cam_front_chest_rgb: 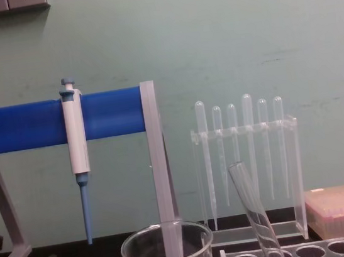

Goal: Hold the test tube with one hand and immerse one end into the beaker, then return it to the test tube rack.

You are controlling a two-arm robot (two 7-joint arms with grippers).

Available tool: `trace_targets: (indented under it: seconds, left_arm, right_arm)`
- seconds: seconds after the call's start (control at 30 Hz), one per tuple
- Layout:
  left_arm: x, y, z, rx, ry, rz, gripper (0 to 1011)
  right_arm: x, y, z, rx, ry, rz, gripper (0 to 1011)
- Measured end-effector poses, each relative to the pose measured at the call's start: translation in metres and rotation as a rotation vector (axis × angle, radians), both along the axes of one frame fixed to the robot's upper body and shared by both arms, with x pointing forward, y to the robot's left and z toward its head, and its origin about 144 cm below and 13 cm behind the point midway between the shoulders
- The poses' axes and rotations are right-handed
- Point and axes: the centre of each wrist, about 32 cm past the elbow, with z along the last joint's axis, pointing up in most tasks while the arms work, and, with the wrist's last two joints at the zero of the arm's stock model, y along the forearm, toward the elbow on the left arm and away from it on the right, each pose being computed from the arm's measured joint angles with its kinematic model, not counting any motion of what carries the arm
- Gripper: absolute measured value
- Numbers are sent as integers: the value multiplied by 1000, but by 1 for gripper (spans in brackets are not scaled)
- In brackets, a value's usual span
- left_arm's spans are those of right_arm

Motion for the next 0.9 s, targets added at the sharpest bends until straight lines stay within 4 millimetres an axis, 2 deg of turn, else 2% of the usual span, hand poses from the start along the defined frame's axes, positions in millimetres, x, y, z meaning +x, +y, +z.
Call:
trace_targets:
  seconds: [0.13, 0.3, 0.57, 0.9]
  left_arm:
    - [0, 0, 0, 0, 0, 0, 1000]
    - [0, 0, 0, 0, 0, 0, 1000]
    - [0, 0, 0, 0, 0, 0, 1000]
    - [0, 0, 0, 0, 0, 0, 1000]
  right_arm:
    - [-3, 4, 17, 34, 41, 116, 1003]
    - [8, 21, 29, 67, 89, 253, 1003]
    - [43, 57, 28, 117, 157, 356, 1002]
    - [66, 84, 29, 139, 199, 393, 1003]
